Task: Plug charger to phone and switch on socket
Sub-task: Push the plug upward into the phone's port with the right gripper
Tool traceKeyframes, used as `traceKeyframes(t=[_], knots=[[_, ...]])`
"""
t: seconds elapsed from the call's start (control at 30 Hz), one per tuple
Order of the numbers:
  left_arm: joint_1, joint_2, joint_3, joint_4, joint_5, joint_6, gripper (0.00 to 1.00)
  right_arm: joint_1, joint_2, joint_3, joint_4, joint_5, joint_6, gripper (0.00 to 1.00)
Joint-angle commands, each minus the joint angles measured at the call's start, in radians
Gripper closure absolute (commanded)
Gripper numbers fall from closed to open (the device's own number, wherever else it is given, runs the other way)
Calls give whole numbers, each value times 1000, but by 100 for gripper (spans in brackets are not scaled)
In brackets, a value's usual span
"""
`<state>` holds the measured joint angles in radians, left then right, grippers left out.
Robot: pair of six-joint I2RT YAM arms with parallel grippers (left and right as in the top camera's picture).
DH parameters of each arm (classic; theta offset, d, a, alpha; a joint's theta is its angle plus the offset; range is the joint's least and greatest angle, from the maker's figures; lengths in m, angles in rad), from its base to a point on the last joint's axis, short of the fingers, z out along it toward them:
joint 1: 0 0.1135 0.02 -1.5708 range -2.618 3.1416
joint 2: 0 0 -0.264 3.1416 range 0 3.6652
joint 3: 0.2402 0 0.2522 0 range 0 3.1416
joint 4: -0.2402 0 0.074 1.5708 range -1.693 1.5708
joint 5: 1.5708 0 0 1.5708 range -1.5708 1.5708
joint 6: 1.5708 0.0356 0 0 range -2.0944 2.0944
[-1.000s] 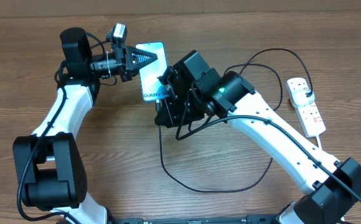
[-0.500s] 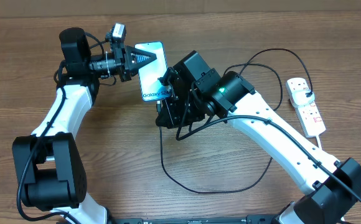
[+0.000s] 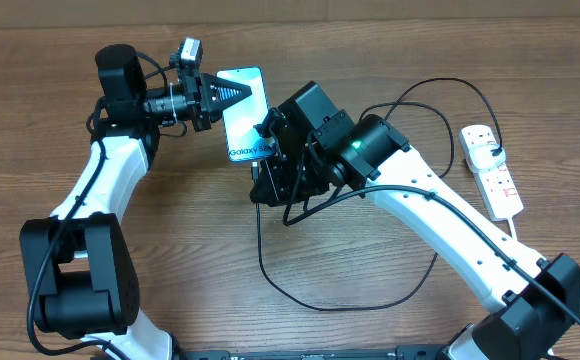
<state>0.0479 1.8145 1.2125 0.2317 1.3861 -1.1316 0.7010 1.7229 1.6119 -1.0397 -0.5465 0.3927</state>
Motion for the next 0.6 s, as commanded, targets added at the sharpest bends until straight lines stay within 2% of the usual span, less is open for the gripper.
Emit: traceKeyframes(t=[0.0, 0.57], knots=[[6, -3, 13, 4, 10, -8, 96, -3, -32, 33, 10, -9, 4, 96], [6, -3, 13, 3, 18, -3, 96, -3, -32, 33, 14, -9, 5, 96]])
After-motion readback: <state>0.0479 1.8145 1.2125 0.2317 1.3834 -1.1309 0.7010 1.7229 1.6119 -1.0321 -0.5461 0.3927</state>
